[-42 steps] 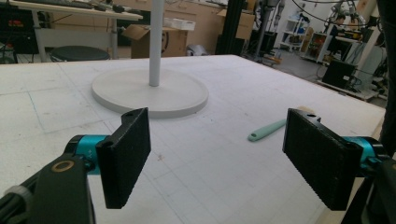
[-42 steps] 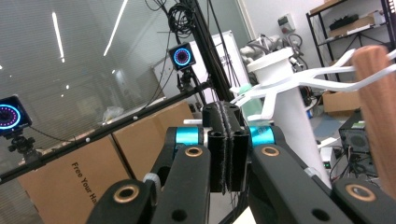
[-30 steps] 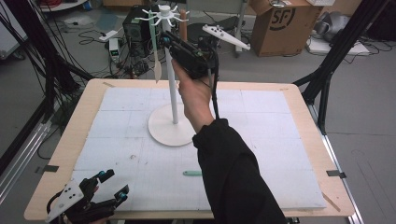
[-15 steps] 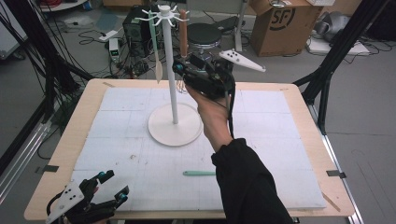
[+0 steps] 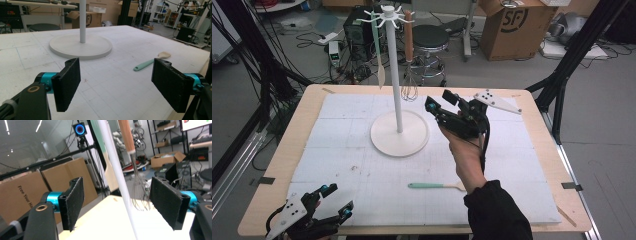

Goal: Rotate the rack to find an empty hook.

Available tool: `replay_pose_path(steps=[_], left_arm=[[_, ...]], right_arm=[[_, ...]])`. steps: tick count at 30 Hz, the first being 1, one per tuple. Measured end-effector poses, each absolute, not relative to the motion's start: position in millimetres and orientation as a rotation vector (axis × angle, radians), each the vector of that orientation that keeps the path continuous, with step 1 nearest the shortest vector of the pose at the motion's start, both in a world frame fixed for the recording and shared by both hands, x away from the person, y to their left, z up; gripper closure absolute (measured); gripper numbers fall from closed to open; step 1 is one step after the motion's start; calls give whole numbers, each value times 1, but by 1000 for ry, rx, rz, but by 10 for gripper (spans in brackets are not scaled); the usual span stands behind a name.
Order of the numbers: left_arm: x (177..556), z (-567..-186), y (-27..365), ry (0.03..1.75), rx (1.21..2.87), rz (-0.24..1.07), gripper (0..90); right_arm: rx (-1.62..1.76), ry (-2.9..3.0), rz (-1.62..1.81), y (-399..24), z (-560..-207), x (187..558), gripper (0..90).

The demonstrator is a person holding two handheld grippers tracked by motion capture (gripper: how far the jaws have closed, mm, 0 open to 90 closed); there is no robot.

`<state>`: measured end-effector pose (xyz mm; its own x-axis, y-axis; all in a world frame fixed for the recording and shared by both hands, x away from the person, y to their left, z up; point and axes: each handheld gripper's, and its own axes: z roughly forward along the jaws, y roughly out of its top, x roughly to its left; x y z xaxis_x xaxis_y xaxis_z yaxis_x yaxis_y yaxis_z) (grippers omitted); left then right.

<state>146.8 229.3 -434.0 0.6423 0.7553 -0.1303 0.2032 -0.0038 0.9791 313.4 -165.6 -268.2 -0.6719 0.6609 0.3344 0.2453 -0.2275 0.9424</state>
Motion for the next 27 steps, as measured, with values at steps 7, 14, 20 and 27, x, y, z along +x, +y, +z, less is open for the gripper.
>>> replay_pose_path(steps=[7, 14, 20, 27], left_arm=[[145, -433, 227, 820, 1555, 529, 240], [149, -432, 229, 824, 1545, 526, 240], [150, -431, 234, 834, 1532, 532, 240], [149, -430, 231, 826, 1540, 532, 240]], right_arm=[[1084, 1756, 1945, -184, -289, 297, 271], [1105, 1762, 1930, -201, -306, 284, 270], [1076, 1793, 1899, -214, -320, 271, 267], [1080, 1831, 1845, -230, -348, 249, 267]])
